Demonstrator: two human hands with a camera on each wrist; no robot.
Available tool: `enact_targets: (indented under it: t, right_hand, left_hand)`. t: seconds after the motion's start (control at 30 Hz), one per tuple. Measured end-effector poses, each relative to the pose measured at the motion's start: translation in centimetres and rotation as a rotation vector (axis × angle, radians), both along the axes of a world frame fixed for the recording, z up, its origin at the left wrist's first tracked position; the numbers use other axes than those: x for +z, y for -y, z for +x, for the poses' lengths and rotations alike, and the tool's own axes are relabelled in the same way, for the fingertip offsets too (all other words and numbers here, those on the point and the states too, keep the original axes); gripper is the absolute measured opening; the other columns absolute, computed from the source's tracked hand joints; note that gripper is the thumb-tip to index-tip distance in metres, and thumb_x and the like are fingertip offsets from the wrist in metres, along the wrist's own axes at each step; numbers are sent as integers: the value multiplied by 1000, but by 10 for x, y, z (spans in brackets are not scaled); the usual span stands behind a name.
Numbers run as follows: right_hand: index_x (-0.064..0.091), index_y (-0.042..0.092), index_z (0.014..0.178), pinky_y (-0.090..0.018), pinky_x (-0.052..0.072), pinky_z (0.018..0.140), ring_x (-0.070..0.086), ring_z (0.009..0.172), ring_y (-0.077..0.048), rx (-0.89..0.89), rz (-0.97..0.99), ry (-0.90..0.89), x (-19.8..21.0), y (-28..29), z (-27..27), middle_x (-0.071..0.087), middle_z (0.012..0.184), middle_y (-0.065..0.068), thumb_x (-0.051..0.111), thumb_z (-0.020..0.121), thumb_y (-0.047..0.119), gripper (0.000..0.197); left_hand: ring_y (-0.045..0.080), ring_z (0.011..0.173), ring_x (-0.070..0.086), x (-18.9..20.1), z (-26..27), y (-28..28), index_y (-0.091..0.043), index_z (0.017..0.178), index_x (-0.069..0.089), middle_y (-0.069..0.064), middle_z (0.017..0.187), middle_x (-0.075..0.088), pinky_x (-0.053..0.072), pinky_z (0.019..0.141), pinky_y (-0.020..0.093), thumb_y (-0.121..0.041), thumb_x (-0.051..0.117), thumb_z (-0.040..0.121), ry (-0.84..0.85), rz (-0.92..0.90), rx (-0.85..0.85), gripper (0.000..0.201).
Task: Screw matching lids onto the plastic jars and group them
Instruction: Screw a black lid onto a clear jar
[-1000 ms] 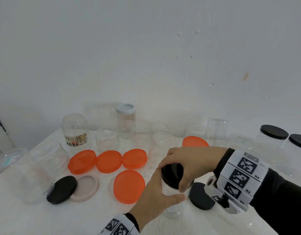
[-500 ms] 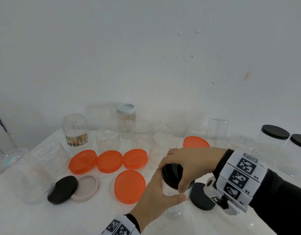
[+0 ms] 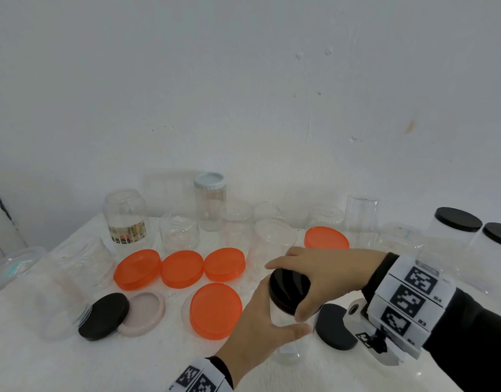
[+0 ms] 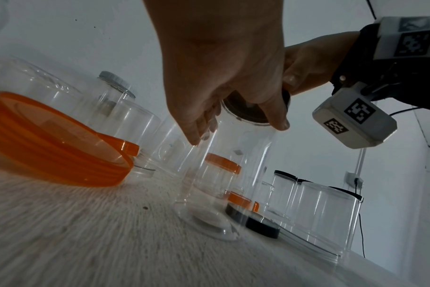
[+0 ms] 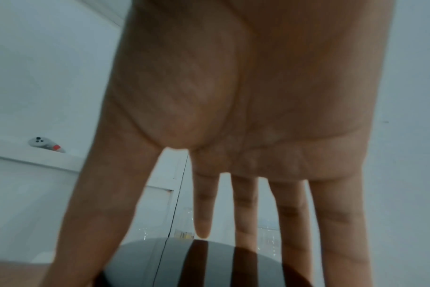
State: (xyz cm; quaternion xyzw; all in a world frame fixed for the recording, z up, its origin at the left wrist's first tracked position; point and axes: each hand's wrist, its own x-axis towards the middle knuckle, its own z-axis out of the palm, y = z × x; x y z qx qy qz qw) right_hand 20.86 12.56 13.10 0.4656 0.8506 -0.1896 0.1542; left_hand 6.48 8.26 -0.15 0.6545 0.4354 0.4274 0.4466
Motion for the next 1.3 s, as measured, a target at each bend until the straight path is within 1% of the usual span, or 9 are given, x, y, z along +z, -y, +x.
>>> enact_targets:
  t: [0.1, 0.33, 0.57, 0.67, 0.87, 0.97, 1.07, 1.17, 1.3]
  right_hand:
    - [29, 43, 144, -34, 43, 99, 40, 120, -12, 43, 14, -24, 2, 1, 0, 36, 129, 16, 73, 76, 46, 81]
    - [40, 24, 134, -29, 41, 72, 48, 95, -18, -29, 217, 114, -9, 5, -10, 42, 112, 3, 51, 76, 77, 79]
    - [20, 43, 147, -35, 43, 99, 40, 119, -11, 3, -9, -3, 2, 1, 0, 35, 131, 15, 74, 74, 48, 90]
    - [28, 38, 144, -33, 45, 95, 43, 115, -12, 8, 8, 0, 1, 1, -1, 37, 127, 14, 72, 76, 50, 82]
    - [38, 23, 134, -27, 40, 69, 50, 94, -18, -55, 159, 116, -7, 6, -9, 39, 111, 4, 53, 76, 76, 80]
    - [33, 27, 140, -31, 45, 81, 47, 105, -18, -56, 112, 98, -5, 5, -8, 39, 119, 4, 59, 76, 71, 82]
    - [25, 38, 146, -37, 43, 99, 37, 119, -14, 19, 19, 38, 0, 3, -5, 34, 131, 11, 73, 75, 50, 86]
    - [30, 41, 143, -34, 44, 97, 40, 115, -12, 45, 25, -3, 1, 2, -4, 36, 125, 13, 75, 75, 47, 82]
    - [37, 34, 136, -30, 46, 80, 48, 100, -15, -16, 110, 41, -5, 3, -7, 41, 113, 8, 65, 73, 67, 77]
  left_hand:
    - [-14, 118, 45, -1, 0, 0, -48, 128, 35, -38, 120, 50, 35, 87, -1, -40, 83, 70, -7, 9, 7, 76]
    - [-16, 120, 42, -2, 0, 0, -53, 127, 34, -40, 124, 47, 35, 88, -2, -40, 84, 69, 3, 5, -7, 78]
    - [-10, 121, 45, -3, 0, 0, -48, 130, 35, -36, 124, 50, 35, 90, 1, -47, 83, 67, 9, 21, -3, 79]
    - [-8, 121, 46, -4, 0, 0, -47, 131, 35, -34, 124, 50, 37, 90, 2, -48, 83, 66, 4, 25, -1, 80]
    - [-14, 122, 42, -4, -1, -1, -50, 133, 33, -35, 128, 47, 35, 89, -1, -42, 83, 69, 9, 15, -9, 82]
    - [-12, 123, 43, -4, -1, -1, -49, 133, 34, -34, 128, 48, 37, 91, 1, -43, 83, 68, 14, 16, -7, 82]
    - [-9, 121, 46, -3, 1, 0, -46, 131, 36, -34, 123, 51, 37, 91, 3, -43, 83, 68, 10, 21, 2, 79]
    - [-9, 121, 46, -4, 1, 0, -44, 132, 36, -34, 123, 51, 37, 91, 3, -43, 84, 69, 10, 19, 6, 79]
    - [-11, 120, 46, -5, 0, -1, -49, 129, 35, -35, 123, 50, 39, 89, 3, -42, 85, 67, 12, -3, 3, 80]
